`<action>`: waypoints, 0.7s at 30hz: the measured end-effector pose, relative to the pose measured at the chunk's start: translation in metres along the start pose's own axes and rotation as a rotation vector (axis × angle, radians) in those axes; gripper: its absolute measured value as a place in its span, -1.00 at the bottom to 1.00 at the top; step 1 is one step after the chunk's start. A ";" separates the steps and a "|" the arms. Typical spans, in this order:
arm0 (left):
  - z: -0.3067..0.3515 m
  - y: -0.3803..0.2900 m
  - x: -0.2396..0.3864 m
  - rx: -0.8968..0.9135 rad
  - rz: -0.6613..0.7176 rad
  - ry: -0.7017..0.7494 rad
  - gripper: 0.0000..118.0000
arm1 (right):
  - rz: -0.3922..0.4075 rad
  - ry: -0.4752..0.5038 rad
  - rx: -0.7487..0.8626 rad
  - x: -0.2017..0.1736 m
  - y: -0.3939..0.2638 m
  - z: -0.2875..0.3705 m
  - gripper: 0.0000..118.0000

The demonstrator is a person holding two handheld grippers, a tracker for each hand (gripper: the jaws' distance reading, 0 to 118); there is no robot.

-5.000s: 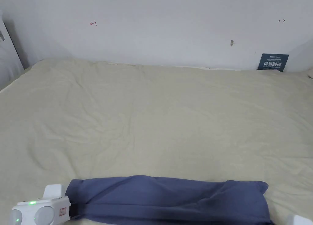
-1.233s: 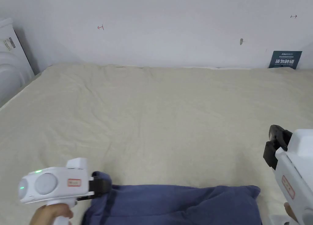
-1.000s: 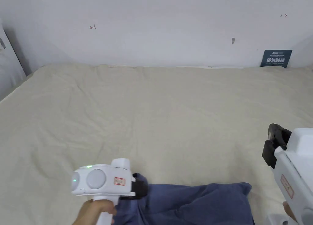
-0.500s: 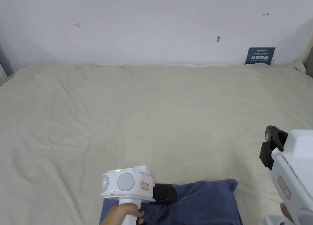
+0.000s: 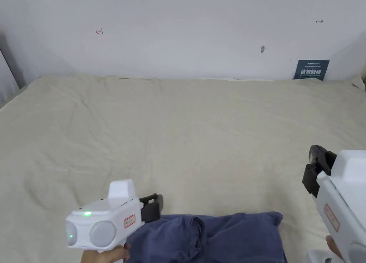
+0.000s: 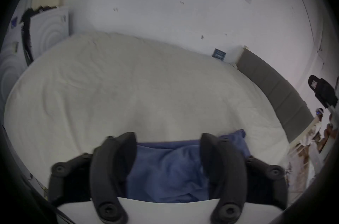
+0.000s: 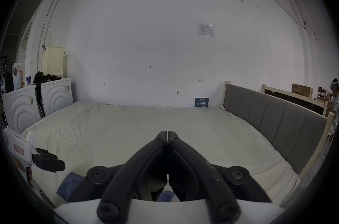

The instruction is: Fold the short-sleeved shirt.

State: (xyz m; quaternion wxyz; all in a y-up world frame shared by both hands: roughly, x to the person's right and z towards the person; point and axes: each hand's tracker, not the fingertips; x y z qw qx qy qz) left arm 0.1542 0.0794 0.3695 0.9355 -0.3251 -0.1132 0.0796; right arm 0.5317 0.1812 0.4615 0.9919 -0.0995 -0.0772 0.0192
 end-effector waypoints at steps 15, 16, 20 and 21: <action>-0.063 -0.080 0.024 -0.209 -0.122 0.039 -1.00 | -0.002 -0.005 -0.019 0.008 -0.005 -0.002 -0.98; -0.070 -0.085 0.031 -0.232 -0.138 0.045 -1.00 | -0.003 -0.010 -0.022 0.011 -0.005 -0.002 -0.98; -0.085 -0.090 0.057 -0.271 -0.158 0.000 -1.00 | 0.000 -0.030 -0.032 0.023 -0.007 -0.002 -0.98; -0.088 -0.090 0.065 -0.273 -0.167 -0.001 -1.00 | 0.005 -0.037 -0.036 0.026 -0.008 -0.002 -0.98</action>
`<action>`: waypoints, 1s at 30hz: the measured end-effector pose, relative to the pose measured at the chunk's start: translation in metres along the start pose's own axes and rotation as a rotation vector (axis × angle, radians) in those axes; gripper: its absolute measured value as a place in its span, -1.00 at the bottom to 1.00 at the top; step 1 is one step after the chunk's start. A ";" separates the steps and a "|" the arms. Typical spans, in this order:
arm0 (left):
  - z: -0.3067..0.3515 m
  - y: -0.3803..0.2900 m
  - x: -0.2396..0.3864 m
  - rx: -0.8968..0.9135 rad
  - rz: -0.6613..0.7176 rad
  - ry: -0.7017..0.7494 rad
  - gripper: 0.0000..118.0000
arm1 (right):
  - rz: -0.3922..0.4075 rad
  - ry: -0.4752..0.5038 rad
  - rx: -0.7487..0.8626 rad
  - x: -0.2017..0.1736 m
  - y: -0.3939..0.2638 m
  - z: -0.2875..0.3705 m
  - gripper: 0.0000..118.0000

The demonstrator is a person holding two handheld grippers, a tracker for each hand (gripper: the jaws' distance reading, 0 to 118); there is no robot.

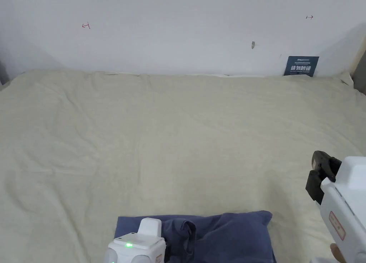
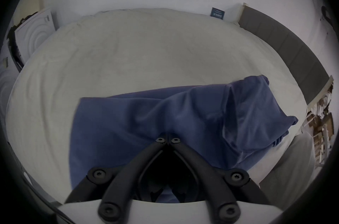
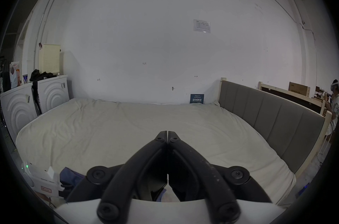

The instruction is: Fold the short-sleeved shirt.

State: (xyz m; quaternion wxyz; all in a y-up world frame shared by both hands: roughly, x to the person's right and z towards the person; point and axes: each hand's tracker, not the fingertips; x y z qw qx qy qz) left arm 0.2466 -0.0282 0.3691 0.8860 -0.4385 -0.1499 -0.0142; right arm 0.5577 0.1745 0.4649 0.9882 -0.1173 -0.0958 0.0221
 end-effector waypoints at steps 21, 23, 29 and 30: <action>0.065 0.056 -0.033 0.076 0.138 -0.251 -1.00 | 0.000 -0.009 0.005 -0.002 0.005 0.005 -0.98; 0.075 0.063 -0.061 0.054 0.218 -0.332 -0.98 | -0.003 0.007 0.012 -0.007 0.006 0.004 -0.98; 0.080 0.047 -0.138 0.013 0.452 -0.449 -0.35 | 0.001 0.041 0.016 -0.021 0.009 0.001 -0.98; 0.078 0.044 -0.148 0.000 0.459 -0.443 0.06 | 0.003 0.044 0.014 -0.023 0.008 0.000 -0.98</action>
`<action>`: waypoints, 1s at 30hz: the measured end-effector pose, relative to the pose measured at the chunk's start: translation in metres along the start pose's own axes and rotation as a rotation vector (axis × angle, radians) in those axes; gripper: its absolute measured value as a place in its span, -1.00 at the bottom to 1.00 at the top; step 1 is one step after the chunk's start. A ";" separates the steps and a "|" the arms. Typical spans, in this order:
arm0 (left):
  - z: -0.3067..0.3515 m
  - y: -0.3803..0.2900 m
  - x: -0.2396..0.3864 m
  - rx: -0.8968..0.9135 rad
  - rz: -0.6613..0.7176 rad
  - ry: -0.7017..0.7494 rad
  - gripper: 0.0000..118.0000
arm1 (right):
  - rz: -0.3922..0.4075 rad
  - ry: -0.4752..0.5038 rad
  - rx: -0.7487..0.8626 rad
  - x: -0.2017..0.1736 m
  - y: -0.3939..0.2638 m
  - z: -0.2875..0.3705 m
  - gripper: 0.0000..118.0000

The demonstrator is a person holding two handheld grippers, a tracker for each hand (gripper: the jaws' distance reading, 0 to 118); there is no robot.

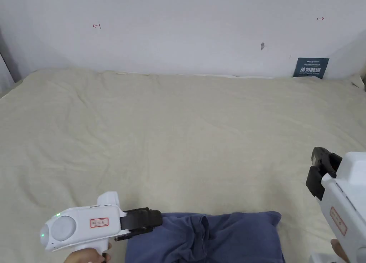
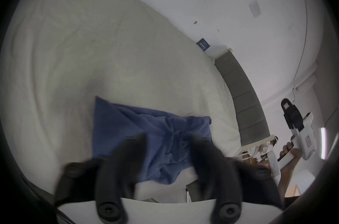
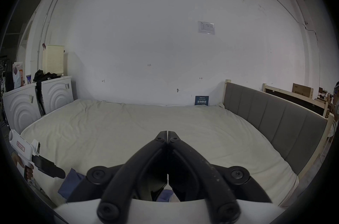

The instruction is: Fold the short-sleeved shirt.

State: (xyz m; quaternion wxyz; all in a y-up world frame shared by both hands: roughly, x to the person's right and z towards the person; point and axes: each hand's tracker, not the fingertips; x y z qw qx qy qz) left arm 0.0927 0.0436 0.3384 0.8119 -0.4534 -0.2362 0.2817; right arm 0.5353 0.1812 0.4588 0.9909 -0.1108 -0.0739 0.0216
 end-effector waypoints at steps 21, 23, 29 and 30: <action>-0.064 -0.040 -0.041 -0.127 0.043 0.072 -0.65 | 0.021 -0.018 -0.056 -0.001 -0.009 -0.010 -0.98; -0.061 -0.036 -0.057 -0.128 0.017 0.074 -0.78 | 0.021 -0.021 -0.056 -0.001 -0.009 -0.010 -0.98; -0.038 -0.033 -0.043 -0.072 0.006 0.154 -0.88 | 0.027 -0.015 -0.053 -0.001 -0.007 -0.011 -0.98; -0.033 -0.032 -0.042 -0.069 0.015 0.151 -0.88 | 0.026 -0.013 -0.050 -0.001 -0.006 -0.010 -0.98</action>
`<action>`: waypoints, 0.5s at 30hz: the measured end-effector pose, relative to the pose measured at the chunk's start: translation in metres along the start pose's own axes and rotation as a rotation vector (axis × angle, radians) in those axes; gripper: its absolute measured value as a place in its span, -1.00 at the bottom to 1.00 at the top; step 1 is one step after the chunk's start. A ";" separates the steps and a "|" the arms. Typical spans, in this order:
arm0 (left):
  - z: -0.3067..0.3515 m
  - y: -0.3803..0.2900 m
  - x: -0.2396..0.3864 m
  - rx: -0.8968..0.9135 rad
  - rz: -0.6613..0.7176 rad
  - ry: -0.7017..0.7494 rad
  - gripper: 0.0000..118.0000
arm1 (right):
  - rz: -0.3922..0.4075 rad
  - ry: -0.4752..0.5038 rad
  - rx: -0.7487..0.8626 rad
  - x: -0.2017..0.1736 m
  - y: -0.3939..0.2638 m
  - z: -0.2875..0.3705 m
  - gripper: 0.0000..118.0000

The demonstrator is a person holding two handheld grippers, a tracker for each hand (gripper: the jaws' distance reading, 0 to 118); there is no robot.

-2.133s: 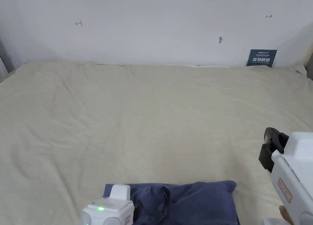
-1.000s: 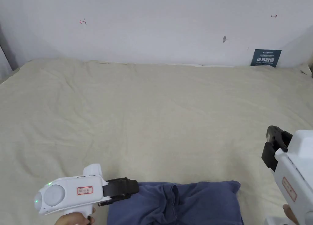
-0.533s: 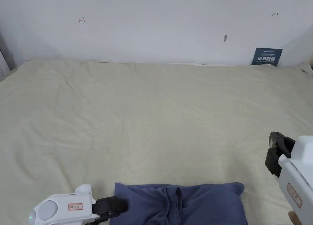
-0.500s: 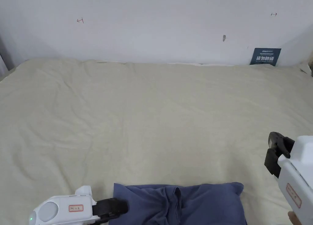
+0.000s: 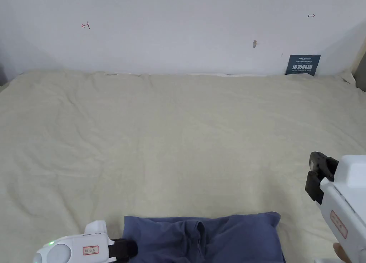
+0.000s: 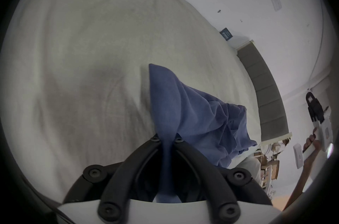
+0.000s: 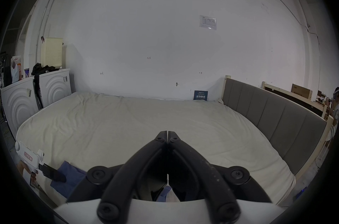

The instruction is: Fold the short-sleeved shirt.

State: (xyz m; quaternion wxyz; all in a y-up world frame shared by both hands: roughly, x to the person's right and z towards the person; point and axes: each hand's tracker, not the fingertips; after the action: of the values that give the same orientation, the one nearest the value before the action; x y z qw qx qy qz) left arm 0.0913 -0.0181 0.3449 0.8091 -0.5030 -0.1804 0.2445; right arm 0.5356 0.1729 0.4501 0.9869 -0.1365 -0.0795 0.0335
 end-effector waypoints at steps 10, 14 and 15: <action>0.091 0.010 -0.034 0.108 0.013 0.164 -0.89 | -0.009 0.031 0.037 -0.003 0.006 0.007 -0.98; 0.104 0.015 -0.028 0.122 0.007 0.210 -0.89 | -0.014 0.049 0.045 -0.005 0.007 0.010 -0.98; 0.105 0.015 -0.019 0.122 0.006 0.212 -0.89 | -0.012 0.052 0.047 -0.006 0.007 0.010 -0.98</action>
State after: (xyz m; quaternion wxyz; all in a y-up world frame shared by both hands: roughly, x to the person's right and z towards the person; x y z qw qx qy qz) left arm 0.0167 0.0525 0.3757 0.8520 -0.4763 -0.0774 0.2029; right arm 0.5277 0.1817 0.4573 0.9917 -0.1138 -0.0537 0.0257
